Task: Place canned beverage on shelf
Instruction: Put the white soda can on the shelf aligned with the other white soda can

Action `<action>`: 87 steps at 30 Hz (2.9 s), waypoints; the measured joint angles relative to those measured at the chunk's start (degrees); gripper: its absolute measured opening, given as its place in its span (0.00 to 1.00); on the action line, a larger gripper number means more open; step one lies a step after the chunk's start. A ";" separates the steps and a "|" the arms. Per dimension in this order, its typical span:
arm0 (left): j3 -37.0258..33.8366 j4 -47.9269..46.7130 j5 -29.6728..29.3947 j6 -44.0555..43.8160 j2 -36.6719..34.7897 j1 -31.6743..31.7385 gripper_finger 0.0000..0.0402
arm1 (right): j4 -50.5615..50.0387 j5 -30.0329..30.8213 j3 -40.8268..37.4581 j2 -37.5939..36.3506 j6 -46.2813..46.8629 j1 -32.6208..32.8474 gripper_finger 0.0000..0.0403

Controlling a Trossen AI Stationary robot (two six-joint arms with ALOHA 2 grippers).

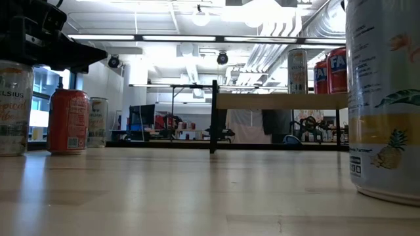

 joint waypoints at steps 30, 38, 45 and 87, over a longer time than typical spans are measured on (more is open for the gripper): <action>0.01 0.01 -0.01 -0.01 0.00 0.00 0.01 | 1.54 -0.66 0.00 0.76 -3.65 -0.62 0.74; 0.02 0.01 -0.01 0.00 0.00 0.00 0.01 | 1.40 -0.20 0.00 0.76 -2.37 -0.96 0.65; 0.00 0.01 0.00 -0.01 0.01 0.01 0.01 | -0.46 -0.45 -0.07 -4.49 -5.33 -1.93 0.61; 0.02 -0.01 0.01 -0.02 -0.01 -0.01 0.01 | -45.50 -17.85 19.15 -47.36 -33.26 -51.62 0.61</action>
